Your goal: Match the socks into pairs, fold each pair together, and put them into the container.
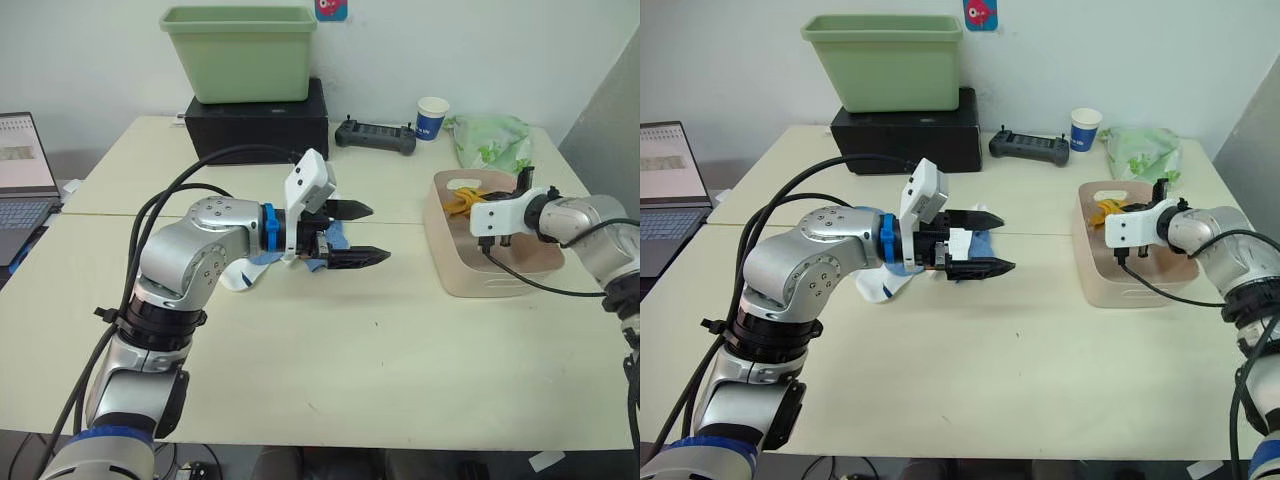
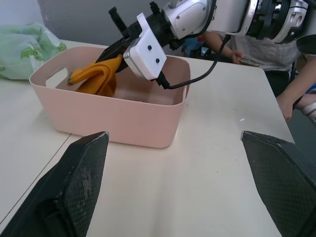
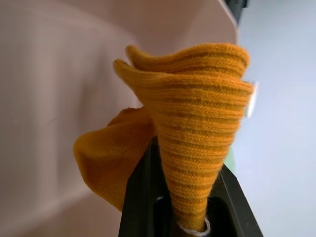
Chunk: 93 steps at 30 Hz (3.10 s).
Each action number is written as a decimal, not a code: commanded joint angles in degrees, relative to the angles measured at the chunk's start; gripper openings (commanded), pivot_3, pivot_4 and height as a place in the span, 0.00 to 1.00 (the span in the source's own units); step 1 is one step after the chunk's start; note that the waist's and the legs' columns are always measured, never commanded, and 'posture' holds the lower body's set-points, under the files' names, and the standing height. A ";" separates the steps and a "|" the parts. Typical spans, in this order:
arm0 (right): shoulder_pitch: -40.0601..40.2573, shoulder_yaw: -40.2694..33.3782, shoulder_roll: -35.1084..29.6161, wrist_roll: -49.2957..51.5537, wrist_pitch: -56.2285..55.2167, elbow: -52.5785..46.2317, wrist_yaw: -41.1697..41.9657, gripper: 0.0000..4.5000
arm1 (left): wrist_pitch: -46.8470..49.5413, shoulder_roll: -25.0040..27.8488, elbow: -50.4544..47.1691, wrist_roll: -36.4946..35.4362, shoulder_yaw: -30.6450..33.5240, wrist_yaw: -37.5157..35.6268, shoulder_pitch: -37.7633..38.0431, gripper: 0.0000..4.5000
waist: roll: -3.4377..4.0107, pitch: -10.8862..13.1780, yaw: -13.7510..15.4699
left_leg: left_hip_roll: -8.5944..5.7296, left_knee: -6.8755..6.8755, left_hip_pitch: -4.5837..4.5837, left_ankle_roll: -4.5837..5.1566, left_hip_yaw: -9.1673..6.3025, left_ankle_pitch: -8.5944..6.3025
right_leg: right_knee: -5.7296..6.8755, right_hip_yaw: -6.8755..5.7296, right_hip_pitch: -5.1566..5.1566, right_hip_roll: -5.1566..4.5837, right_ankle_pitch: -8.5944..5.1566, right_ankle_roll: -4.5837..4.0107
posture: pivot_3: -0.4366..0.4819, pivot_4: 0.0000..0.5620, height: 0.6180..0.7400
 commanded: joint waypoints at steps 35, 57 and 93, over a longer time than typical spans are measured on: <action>4.21 -29.37 -1.31 34.69 36.83 -33.73 30.96 0.77 | -1.34 10.72 -7.55 -1.65 16.49 -0.70 14.24 1.00 | 0.08 0.02 -0.53 | 0.10 0.05 0.06 0.04 -0.04 -0.02 | 0.19 -0.03 0.01 0.02 0.01 -0.01 | 0.48 0.27 0.92; 48.91 -14.74 18.25 40.14 44.17 -72.20 11.39 0.99 | -19.47 6.34 -6.11 3.78 39.81 6.39 63.91 1.00 | -0.12 -0.10 0.66 | 0.11 0.09 0.11 0.15 -0.15 -0.10 | 0.09 -0.13 0.12 -0.02 -0.14 0.17 | 0.48 0.27 0.92; 2.63 5.62 46.00 9.70 25.11 -7.66 -10.57 0.72 | -13.20 9.43 -18.03 -5.09 34.85 10.56 59.14 1.00 | -0.26 -0.18 0.00 | 0.19 0.02 0.08 0.14 -0.21 -0.09 | 0.17 -0.22 -0.02 0.08 0.10 -0.20 | 0.48 0.27 0.92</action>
